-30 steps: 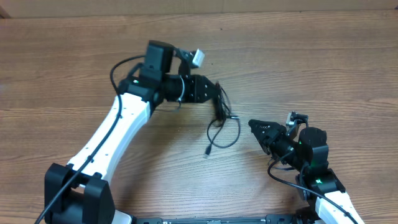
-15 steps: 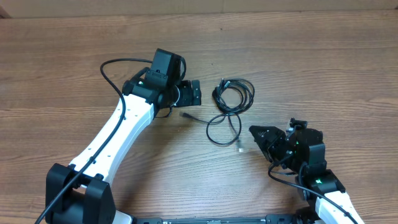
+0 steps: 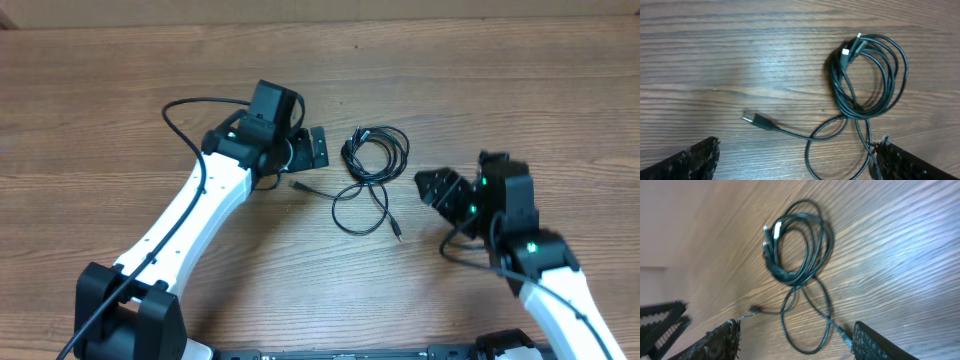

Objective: Untangle cables
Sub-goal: 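Move the right gripper to the cable bundle and grasp it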

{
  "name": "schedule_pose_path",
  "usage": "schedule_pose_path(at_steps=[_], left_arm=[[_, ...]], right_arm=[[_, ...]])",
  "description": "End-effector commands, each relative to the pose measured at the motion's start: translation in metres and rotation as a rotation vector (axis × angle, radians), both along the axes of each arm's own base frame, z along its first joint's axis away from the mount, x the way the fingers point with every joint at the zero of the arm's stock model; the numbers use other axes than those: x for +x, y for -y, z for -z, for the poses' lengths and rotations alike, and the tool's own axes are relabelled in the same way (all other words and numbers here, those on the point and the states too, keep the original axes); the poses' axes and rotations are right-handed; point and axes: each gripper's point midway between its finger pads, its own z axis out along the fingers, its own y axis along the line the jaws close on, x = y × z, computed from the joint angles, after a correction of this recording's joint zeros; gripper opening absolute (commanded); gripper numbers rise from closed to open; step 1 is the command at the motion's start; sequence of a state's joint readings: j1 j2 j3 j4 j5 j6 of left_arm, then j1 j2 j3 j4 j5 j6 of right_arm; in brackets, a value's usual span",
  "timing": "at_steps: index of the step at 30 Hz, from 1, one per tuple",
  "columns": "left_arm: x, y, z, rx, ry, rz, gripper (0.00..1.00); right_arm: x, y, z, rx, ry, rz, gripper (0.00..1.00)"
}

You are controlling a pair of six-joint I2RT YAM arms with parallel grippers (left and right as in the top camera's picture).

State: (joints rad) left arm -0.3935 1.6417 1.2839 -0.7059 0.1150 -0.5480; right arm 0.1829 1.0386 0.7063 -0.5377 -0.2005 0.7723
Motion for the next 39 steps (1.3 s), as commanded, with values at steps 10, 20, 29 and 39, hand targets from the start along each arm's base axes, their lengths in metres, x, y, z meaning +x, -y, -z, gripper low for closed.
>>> schedule_pose_path(at_steps=[10,20,29,39], left_arm=[[0.026,-0.060,-0.017,-0.034,0.029,-0.204,1.00],[0.021,-0.056,-0.015,-0.043,0.005,-0.199,1.00],[0.004,-0.059,-0.006,-0.021,-0.071,-0.197,0.71],[0.003,-0.059,-0.005,-0.018,-0.077,-0.198,0.79]], right_arm=[[0.057,-0.011,0.066,-0.095,-0.170,-0.032,0.69],[0.083,-0.043,0.116,-0.166,-0.157,-0.077,0.68],[0.084,-0.040,0.137,-0.158,-0.207,-0.020,0.44],[0.088,-0.053,0.144,-0.175,-0.175,-0.057,0.33]])
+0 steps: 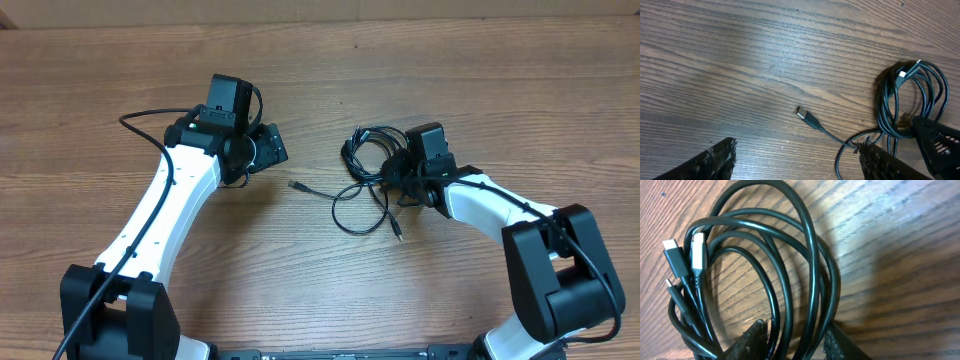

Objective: Untangle cables
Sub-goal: 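Move the right gripper to the cable bundle and grasp it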

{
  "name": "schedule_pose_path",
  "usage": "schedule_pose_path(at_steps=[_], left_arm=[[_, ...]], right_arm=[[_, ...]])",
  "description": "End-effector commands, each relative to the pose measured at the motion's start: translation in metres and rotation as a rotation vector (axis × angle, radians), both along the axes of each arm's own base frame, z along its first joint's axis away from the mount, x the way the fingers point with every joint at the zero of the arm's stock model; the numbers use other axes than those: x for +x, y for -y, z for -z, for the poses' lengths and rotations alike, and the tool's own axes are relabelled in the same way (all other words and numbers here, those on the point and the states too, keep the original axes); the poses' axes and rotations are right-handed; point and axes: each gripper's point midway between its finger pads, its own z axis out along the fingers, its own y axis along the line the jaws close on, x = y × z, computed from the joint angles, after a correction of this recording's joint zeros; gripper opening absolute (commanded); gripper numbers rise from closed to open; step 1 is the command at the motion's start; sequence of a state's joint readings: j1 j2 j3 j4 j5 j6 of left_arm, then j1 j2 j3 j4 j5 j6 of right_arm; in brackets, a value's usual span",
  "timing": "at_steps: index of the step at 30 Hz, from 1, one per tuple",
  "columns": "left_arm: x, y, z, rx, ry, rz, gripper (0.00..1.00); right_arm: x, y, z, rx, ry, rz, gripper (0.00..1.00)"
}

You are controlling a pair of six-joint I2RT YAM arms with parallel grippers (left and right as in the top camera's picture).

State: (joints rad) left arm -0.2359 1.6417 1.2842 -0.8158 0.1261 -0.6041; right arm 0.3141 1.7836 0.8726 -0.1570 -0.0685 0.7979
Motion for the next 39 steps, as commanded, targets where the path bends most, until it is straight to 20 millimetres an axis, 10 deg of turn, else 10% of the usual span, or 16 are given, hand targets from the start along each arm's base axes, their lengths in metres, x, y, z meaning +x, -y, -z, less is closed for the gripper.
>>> schedule_pose_path(at_steps=[1,7,22,39], left_arm=[[0.004,0.005,-0.017,-0.017,0.047,0.004,0.78],[0.005,0.004,-0.017,-0.016,0.049,0.003,0.67],[-0.015,0.004,-0.007,-0.006,-0.034,0.013,0.71],[-0.026,0.034,-0.011,-0.135,-0.071,0.089,0.78]], right_arm=[[-0.001,-0.007,0.012,-0.047,-0.008,-0.038,0.31],[-0.003,-0.020,0.013,-0.008,-0.006,-0.102,0.04],[-0.020,-0.091,-0.118,0.707,-0.066,-0.343,0.04],[-0.039,-0.110,-0.148,0.906,-0.199,-0.356,0.04]])
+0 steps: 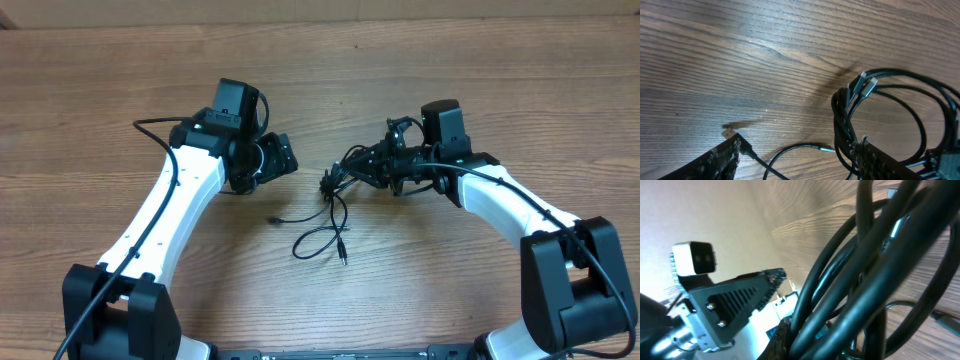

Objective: Untangle cables
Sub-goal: 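Move the right gripper to the cable bundle and grasp it, then lift the cable bundle with the right gripper and pull it back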

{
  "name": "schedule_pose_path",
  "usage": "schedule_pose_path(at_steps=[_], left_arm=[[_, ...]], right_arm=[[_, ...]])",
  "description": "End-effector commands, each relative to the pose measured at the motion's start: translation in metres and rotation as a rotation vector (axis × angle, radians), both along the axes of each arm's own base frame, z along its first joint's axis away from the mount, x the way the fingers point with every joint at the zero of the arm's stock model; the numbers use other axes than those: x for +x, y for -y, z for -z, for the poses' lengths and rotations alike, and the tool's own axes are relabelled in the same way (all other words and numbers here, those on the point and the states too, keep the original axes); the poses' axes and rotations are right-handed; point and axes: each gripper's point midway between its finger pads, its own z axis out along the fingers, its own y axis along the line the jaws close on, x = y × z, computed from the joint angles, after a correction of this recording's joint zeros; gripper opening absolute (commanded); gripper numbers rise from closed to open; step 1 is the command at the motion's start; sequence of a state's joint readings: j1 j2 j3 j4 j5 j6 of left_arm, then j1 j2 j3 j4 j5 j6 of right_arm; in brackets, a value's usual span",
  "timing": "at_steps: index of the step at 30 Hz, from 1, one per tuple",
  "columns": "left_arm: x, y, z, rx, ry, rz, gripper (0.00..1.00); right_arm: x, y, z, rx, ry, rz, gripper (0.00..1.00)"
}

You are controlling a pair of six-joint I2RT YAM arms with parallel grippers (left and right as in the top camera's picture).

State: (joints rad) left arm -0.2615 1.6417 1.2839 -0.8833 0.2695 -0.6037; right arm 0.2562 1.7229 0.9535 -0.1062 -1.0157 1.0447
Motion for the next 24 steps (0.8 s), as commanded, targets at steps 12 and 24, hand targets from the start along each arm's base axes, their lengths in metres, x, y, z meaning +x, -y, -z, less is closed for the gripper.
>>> schedule_pose_path(at_steps=[12,24], left_arm=[[0.003,-0.011,-0.008,0.068,0.041,-0.023,0.83],[0.004,-0.012,-0.007,0.076,0.045,-0.029,0.82]], right_arm=[[-0.013,-0.045,-0.015,-0.043,0.210,-0.099,0.04],[-0.039,0.038,0.091,-0.698,-0.049,0.077,0.43]])
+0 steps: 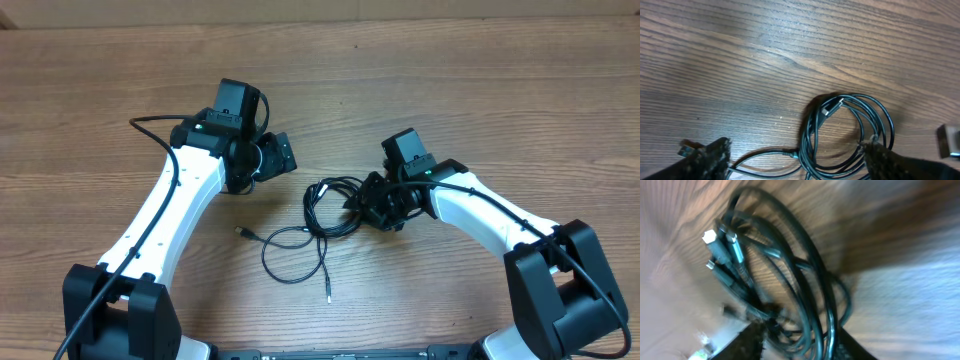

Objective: Untangle cables
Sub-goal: 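Lift the cable bundle with the right gripper and pull it back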

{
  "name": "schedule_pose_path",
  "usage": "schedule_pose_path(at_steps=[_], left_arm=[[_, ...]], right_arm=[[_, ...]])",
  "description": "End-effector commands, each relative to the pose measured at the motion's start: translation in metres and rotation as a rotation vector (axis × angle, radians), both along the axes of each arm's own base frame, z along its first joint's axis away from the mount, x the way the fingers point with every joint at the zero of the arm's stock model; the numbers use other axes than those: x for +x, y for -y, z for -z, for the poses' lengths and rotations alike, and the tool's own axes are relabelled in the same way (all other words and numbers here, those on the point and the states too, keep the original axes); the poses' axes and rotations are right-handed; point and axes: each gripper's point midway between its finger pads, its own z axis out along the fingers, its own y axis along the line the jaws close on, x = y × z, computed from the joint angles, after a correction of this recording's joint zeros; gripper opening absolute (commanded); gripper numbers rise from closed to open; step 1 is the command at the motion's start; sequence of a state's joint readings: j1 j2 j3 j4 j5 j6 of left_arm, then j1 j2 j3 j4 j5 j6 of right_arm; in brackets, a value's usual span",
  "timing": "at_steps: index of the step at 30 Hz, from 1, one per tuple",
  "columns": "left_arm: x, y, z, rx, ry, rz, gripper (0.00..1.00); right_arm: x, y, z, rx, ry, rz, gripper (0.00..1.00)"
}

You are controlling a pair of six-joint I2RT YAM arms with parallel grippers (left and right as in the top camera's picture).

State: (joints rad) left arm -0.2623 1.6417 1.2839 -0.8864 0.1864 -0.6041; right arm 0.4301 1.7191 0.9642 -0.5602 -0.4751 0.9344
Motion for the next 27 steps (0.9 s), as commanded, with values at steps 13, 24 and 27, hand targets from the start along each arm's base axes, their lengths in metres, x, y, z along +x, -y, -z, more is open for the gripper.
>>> schedule_pose_path(at_steps=[13,24,27], left_arm=[[-0.007,0.003,-0.009,0.000,-0.004,-0.023,0.69],[0.012,-0.071,-0.008,-0.004,-0.019,-0.281,0.93],[0.010,-0.075,-0.007,-0.006,-0.030,-0.290,1.00]], right_arm=[[0.053,0.029,-0.042,-0.181,0.374,-0.317,0.63],[-0.008,-0.044,-0.045,-0.144,0.637,-1.050,0.65],[-0.022,-0.048,-0.033,-0.176,0.672,-1.198,0.59]])
